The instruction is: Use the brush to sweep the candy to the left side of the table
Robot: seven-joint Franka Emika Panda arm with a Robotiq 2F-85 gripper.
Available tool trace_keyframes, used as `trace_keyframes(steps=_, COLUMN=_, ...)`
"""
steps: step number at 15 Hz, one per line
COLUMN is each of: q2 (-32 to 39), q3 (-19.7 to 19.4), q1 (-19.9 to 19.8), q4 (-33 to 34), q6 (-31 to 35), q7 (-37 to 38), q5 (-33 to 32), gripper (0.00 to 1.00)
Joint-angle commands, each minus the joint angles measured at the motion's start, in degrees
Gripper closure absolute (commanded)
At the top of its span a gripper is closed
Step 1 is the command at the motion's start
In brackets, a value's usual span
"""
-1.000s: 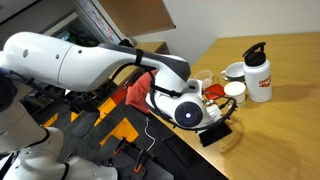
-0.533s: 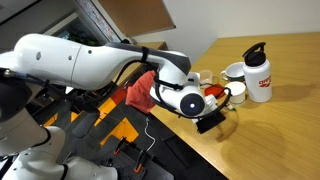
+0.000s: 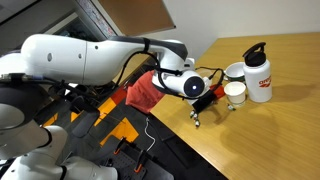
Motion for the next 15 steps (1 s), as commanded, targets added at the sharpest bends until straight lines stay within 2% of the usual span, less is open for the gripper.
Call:
trace_keyframes(steps=1, q2=-0.93, q3=3.36, q1=-2.51, q4=-1.69, q6=0.28, q7=0.0, q5=-2.61, gripper=0.84)
trace_keyframes(steps=5, q2=-6.39, q3=5.92, q1=-4.42, q4=-6.41, q6=1.88, q7=0.0, q5=-7.26, gripper=0.84)
trace_keyframes(steps=10, q2=-13.89, q3=11.17, q1=-9.68, q4=-11.66, q6=2.81, q7=0.0, q5=-11.4, gripper=0.84)
trace_keyframes(steps=12, q2=-18.47, q3=8.99, q1=-9.07, q4=-15.84, q6=2.59, q7=0.3, q5=-11.97, gripper=0.84)
trace_keyframes(steps=13, q2=-22.37, q3=-1.69, q1=-0.3, q4=-16.94, q6=-0.28, q7=0.0, q5=-9.39, gripper=0.84)
trace_keyframes(steps=15, q2=-24.86, q3=-8.49, q1=3.92, q4=-19.54, q6=0.98, q7=1.56, q5=-11.44, gripper=0.84)
